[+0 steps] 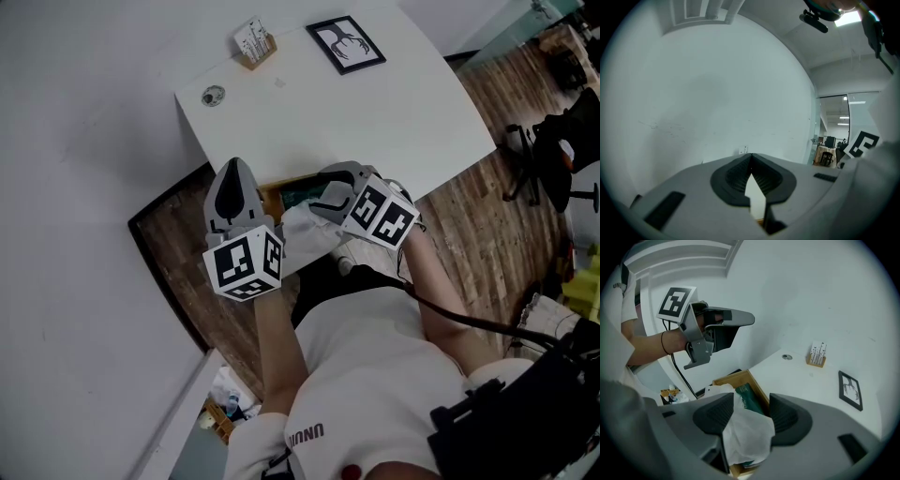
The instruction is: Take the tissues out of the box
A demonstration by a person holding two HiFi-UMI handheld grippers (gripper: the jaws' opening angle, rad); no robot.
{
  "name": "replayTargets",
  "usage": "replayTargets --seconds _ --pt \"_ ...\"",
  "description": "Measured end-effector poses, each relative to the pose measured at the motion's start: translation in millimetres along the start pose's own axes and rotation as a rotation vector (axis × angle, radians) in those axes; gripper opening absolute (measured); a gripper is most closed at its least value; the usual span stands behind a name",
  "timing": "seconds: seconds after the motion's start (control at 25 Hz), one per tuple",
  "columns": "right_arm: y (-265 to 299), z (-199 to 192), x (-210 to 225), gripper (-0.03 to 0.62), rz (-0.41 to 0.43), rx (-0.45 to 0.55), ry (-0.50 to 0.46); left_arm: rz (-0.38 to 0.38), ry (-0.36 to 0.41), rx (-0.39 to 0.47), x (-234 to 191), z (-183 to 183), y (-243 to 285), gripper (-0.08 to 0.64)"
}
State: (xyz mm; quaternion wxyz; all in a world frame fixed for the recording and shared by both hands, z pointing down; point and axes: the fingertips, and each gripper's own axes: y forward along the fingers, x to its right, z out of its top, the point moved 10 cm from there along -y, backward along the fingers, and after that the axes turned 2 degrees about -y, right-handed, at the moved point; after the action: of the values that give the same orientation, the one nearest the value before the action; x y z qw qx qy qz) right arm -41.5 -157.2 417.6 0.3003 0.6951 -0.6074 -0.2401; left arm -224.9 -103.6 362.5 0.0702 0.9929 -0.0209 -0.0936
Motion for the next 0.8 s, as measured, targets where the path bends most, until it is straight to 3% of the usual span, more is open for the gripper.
replayTargets --seconds 0.8 --pt "32.8 -9.8 -6.4 0.242 -0.02 -0.245 -0.147 -0.021 -0.011 0.001 -9.8 -0.6 10.4 0.012"
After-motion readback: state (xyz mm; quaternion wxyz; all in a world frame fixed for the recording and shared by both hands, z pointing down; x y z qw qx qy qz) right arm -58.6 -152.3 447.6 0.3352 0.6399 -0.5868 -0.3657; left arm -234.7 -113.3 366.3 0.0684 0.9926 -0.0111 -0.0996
